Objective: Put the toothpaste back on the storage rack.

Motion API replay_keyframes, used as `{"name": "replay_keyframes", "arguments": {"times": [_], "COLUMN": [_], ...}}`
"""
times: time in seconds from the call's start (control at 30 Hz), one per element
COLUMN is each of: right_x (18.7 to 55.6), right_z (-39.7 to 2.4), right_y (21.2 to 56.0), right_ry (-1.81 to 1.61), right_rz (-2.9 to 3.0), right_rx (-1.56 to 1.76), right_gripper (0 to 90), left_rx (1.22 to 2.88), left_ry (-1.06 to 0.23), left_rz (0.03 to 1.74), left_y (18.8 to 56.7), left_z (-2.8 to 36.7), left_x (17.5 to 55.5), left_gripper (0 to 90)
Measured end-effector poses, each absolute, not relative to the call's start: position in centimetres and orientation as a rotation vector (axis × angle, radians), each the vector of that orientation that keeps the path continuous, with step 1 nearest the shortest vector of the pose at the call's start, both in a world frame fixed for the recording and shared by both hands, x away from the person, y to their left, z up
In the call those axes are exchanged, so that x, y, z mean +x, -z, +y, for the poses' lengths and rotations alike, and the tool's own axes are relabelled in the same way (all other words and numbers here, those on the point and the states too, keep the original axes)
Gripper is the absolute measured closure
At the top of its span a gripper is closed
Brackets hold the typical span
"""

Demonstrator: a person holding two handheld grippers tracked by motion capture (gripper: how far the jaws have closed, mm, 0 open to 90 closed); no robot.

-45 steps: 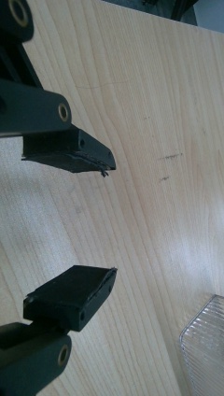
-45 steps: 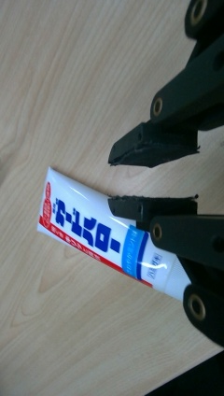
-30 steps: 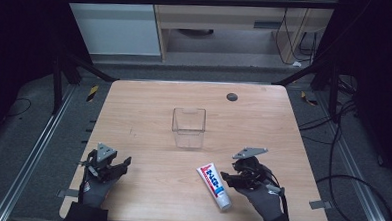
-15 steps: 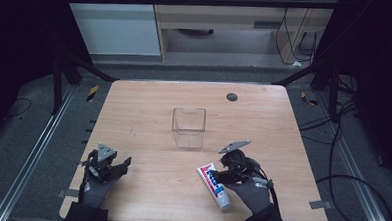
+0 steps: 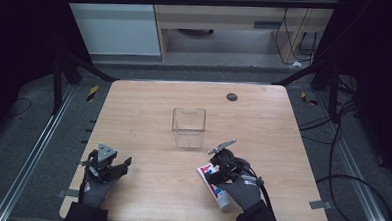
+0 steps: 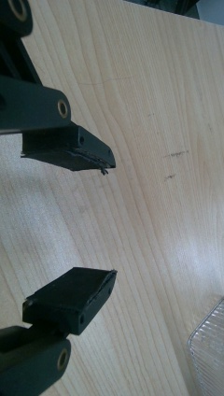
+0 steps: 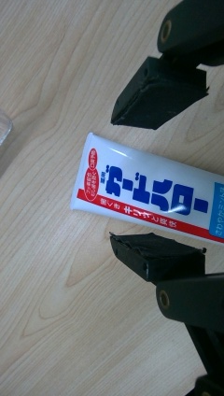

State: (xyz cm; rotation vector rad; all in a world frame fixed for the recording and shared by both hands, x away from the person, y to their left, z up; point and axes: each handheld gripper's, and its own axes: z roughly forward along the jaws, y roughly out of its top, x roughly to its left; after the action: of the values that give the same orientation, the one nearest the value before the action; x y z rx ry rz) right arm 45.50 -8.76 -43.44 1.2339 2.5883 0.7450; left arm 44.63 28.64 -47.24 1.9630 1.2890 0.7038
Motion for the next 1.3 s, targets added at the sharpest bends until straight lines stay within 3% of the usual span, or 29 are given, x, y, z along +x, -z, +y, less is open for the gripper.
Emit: {"name": "replay_keyframes", "arguments": {"times": [1.3], "right_x": [46.6], "right_z": [-7.3], "right_y": [46.9], "right_ry": [-0.591], "right_rz": [2.653], "right_rx": [1.309], "right_gripper": [34.3], "left_rx": [1.970], "left_ry": [-0.697], "left_rz": [1.292], "left_y": [47.3], "left_z": [28.6], "left_x": [44.7], "left_gripper": [37.9]}}
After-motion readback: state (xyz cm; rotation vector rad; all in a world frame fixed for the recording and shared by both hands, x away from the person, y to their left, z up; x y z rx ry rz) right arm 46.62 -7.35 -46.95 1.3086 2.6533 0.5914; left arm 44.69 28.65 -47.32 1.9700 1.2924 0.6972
